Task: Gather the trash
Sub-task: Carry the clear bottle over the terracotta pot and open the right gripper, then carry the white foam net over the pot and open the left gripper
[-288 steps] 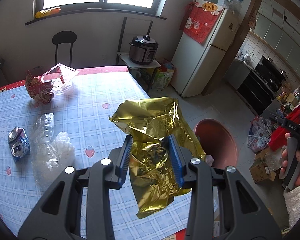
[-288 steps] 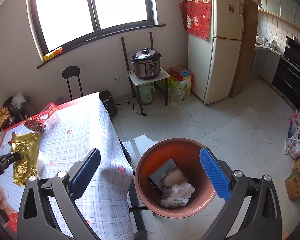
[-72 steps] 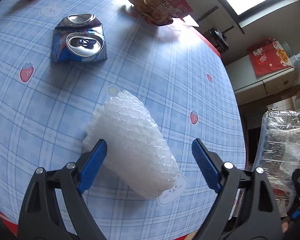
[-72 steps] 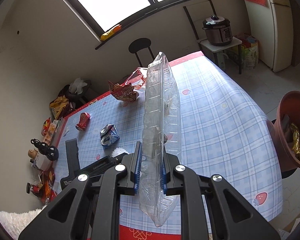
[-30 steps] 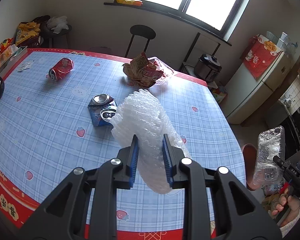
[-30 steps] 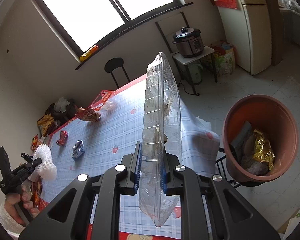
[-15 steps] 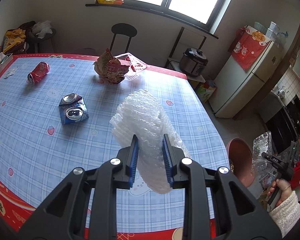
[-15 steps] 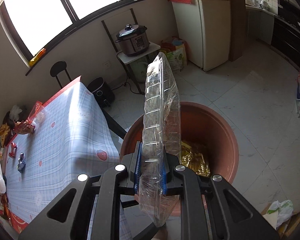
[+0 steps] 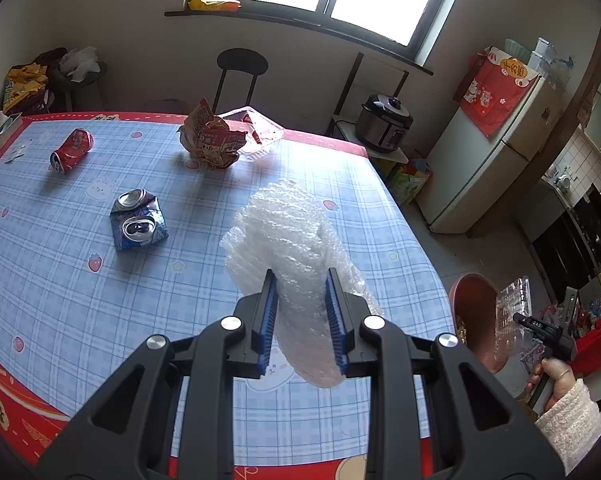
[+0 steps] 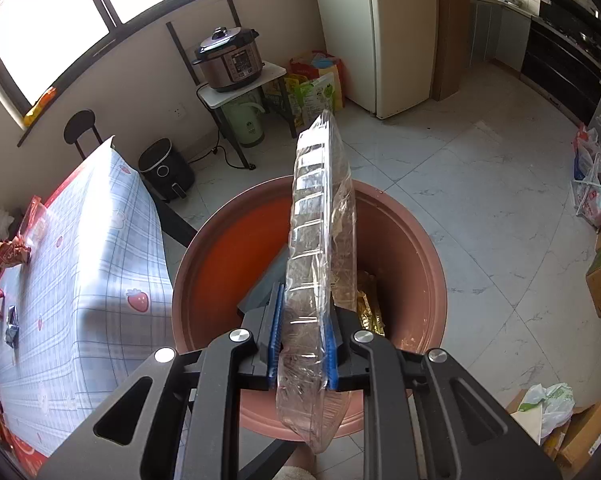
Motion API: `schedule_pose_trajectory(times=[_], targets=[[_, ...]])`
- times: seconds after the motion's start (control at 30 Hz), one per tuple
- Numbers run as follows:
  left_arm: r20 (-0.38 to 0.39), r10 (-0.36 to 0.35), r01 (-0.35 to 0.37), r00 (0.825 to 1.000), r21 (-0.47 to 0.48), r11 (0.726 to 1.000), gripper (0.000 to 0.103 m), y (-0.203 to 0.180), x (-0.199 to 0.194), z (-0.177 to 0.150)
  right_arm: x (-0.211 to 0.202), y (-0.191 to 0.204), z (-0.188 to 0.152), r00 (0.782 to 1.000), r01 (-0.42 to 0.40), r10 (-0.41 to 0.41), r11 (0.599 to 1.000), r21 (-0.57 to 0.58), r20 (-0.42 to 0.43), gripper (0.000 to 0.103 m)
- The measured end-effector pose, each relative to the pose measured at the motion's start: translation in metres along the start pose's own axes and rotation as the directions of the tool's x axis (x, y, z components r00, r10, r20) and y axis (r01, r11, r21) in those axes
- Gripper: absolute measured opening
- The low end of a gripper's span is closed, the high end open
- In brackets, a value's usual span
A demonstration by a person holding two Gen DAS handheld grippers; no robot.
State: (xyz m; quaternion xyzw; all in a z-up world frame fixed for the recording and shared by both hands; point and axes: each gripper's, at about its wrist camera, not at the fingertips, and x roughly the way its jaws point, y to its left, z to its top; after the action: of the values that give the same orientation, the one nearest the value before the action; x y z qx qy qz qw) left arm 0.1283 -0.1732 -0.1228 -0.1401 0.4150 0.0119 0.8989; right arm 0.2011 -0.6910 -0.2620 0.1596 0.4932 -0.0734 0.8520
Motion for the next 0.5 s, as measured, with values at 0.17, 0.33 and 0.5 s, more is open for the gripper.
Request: schedule_pose_trajectory(times=[0.17,0.33,0.5], targets=[[-0.001,0.010,-0.010,1.000,-0.004,1.000,0.027,0.005,-0.004,-0.001,-0.003,0.006,0.002,1.000,-0.003,0.003,1.000,0.015,0.013,0.059],[-0.010,0.000,0.000,1.000,0.012,1.000,0.027,0.003,-0.005,-0.003,-0.023,0.013,0.002,0.999,0.004,-0.006,1.000,0.025,0.051,0.089],[-0.029,-0.044,0.045,0.999,0.042,0.998,0.027,-0.014,0.003,-0.002,-0.049,0.010,-0.005,0.996,-0.038,0.033,0.997,0.064,0.085,0.097]])
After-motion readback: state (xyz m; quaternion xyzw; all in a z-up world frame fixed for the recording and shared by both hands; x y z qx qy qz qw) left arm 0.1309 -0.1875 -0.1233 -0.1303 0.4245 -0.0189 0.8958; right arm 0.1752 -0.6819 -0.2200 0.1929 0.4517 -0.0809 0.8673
